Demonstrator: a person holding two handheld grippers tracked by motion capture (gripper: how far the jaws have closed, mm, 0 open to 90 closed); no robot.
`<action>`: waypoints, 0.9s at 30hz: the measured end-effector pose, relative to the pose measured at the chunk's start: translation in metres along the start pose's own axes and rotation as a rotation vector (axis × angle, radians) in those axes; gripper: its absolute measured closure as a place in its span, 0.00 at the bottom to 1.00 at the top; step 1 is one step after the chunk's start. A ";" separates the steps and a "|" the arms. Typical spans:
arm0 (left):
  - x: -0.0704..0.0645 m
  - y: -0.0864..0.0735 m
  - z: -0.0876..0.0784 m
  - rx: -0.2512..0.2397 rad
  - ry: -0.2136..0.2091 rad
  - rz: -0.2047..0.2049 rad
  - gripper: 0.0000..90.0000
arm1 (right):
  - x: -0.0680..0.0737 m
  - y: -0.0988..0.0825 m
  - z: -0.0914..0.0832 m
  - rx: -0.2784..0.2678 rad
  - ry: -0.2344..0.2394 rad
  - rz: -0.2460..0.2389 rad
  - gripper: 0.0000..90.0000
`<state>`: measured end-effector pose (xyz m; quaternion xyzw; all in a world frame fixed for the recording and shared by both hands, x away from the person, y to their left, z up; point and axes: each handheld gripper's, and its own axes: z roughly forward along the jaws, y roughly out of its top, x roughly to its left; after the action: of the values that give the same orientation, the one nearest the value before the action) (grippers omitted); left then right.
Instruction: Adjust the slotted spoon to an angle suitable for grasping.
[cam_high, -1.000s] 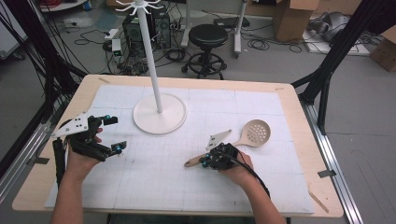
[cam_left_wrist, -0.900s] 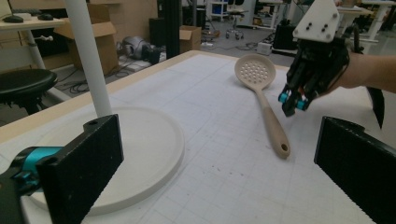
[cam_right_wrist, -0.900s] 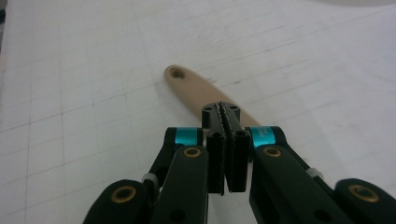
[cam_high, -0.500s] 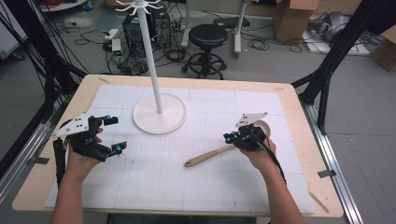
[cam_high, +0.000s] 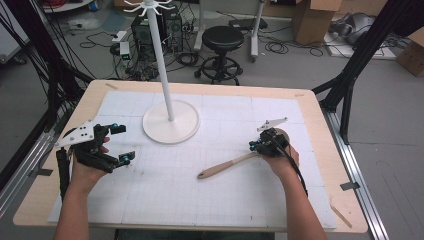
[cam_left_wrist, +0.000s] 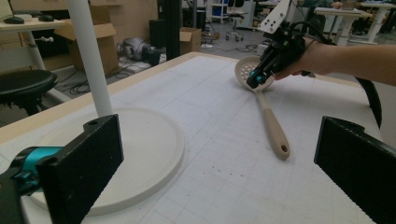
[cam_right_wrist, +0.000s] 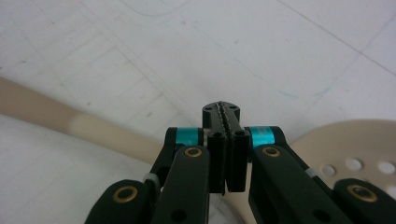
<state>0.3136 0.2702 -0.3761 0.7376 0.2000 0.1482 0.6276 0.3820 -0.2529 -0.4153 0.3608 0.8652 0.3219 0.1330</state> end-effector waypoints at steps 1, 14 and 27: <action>0.000 0.000 0.000 -0.001 0.000 -0.002 0.02 | 0.000 -0.001 0.000 0.006 -0.002 0.007 1.00; 0.000 0.000 0.000 -0.002 0.001 -0.002 0.02 | 0.000 -0.015 -0.006 0.031 0.006 0.014 1.00; -0.001 0.000 0.000 -0.003 -0.003 0.000 0.02 | 0.013 -0.035 -0.023 0.031 0.012 0.016 1.00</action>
<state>0.3132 0.2697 -0.3759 0.7368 0.1988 0.1475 0.6291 0.3437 -0.2730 -0.4208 0.3679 0.8678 0.3117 0.1197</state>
